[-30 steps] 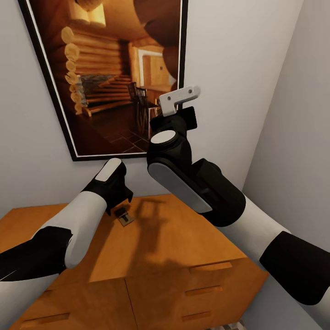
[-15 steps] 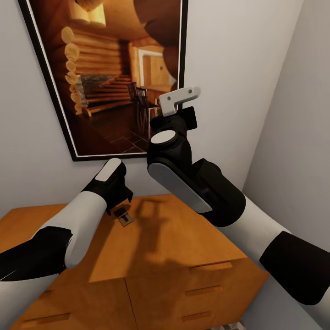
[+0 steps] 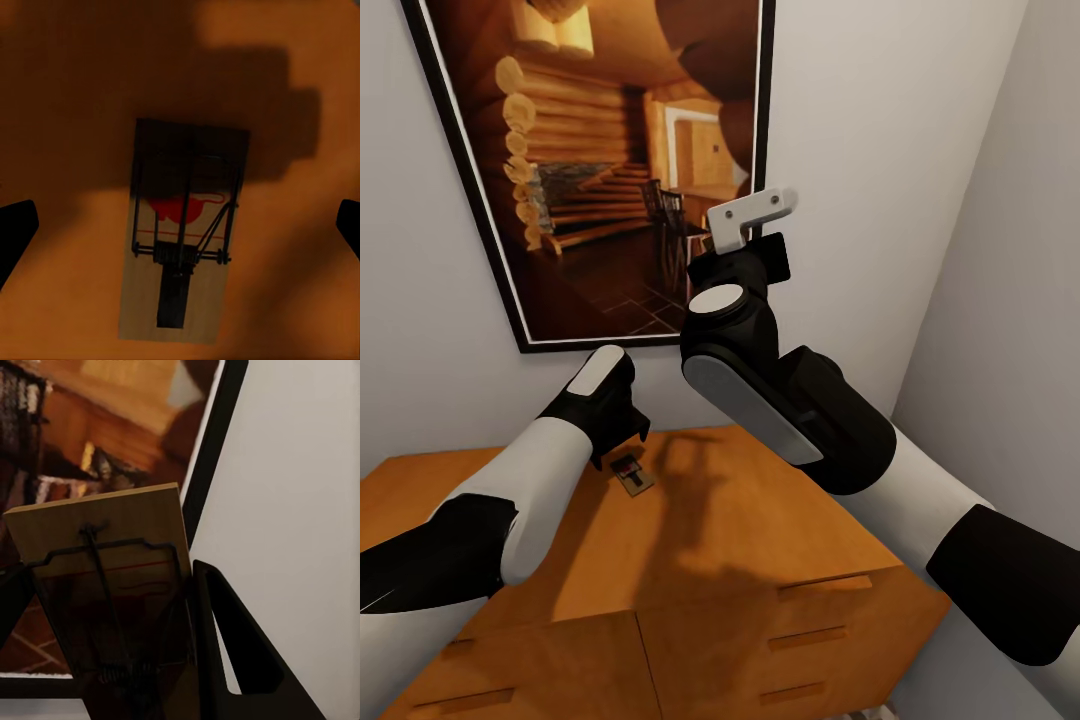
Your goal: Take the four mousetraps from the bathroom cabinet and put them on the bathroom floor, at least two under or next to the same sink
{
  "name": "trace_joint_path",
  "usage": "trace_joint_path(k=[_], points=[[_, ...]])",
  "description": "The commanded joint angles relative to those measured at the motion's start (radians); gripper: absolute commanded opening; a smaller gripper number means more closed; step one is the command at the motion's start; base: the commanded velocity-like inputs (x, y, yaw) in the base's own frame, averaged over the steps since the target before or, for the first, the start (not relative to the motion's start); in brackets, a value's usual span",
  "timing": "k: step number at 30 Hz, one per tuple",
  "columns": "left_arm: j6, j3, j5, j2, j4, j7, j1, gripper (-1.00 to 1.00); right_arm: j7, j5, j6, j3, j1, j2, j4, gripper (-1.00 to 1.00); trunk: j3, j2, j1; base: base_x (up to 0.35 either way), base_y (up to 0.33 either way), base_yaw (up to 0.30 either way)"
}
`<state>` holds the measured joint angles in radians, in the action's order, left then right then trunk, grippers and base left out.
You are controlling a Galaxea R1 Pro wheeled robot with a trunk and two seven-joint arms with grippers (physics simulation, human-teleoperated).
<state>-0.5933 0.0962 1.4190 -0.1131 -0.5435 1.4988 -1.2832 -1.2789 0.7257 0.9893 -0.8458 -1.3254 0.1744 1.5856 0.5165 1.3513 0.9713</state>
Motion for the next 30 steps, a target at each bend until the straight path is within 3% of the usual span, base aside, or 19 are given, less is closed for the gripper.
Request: trace_joint_path(k=[1, 30], points=[[-0.01, 0.006, 0.008, 0.001, -0.001, 0.008, -0.001, 1.0, -0.01, 0.011, 0.004, -0.001, -0.002, 0.0, 0.001, -1.0, 0.001, 0.001, 0.0, 0.004, 0.004, 0.0], [-0.008, 0.012, 0.005, 0.003, 0.0, 0.026, 0.002, 1.0, -0.01, 0.011, 0.005, -0.001, -0.002, 0.0, 0.001, -1.0, 0.001, 0.001, 0.0, 0.0, 0.001, 0.0]])
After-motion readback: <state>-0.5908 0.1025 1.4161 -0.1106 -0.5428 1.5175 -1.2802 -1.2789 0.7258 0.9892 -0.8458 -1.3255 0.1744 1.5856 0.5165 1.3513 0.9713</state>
